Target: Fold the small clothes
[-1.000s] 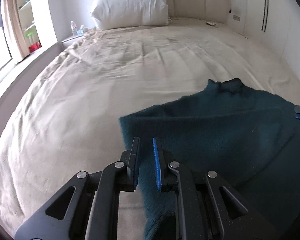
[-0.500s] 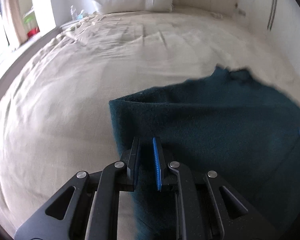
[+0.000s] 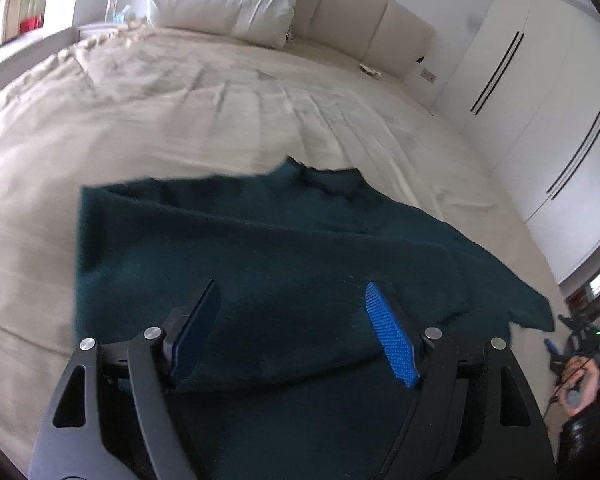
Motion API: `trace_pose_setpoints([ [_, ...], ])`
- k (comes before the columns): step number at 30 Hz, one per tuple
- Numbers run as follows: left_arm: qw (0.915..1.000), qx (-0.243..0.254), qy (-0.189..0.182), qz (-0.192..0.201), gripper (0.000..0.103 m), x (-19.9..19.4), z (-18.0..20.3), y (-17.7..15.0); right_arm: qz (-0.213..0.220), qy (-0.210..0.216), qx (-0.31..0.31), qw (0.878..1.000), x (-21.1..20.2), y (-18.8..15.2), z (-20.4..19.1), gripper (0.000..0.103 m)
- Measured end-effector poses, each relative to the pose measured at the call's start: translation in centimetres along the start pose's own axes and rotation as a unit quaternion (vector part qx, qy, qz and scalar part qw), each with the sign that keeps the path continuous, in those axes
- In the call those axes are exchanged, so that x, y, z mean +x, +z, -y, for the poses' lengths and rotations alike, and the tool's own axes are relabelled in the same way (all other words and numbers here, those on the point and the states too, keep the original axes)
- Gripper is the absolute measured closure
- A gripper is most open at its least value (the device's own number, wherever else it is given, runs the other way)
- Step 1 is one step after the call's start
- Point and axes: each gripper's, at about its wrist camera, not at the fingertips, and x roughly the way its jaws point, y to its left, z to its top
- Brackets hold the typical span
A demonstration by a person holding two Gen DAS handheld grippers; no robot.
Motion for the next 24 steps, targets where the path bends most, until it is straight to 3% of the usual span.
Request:
trace_pose_setpoints([
  [4, 0.9997, -0.006, -0.018, -0.015, 0.029, 0.6, 1.4, -0.7, 0.002, 0.008, -0.008, 1.0, 1.4, -0.4, -0.5, 0.041],
  [9, 0.9992, -0.011, -0.029, -0.023, 0.029, 1.3, 1.7, -0.8, 0.011, 0.02, 0.016, 1.0, 3.2, 1.0, -0.5, 0.055],
  [11, 0.9989, -0.018, -0.032, -0.028, 0.029, 1.7, 1.2, -0.5, 0.019, 0.001, 0.005, 1.0, 3.6, 1.5, -0.8, 0.069],
  [17, 0.9972, -0.053, -0.042, -0.033, 0.029, 2.3, -1.0, 0.0, 0.049, -0.03, 0.011, 0.998, 3.8, 2.4, -0.6, 0.092],
  [19, 0.997, -0.058, -0.042, -0.031, 0.029, 2.1, -1.6, 0.0, 0.054, -0.049, 0.0, 0.997, 4.1, 2.5, -1.4, 0.093],
  [22, 0.9963, -0.068, -0.048, -0.024, 0.029, 1.7, -2.6, 0.3, 0.056, -0.09, -0.065, 0.992, 4.6, 0.7, -5.4, 0.093],
  [24, 0.9955, -0.076, -0.052, -0.023, 0.029, 1.6, -3.1, 0.6, 0.049, -0.105, -0.18, 0.977, 5.8, -3.1, -11.6, 0.093],
])
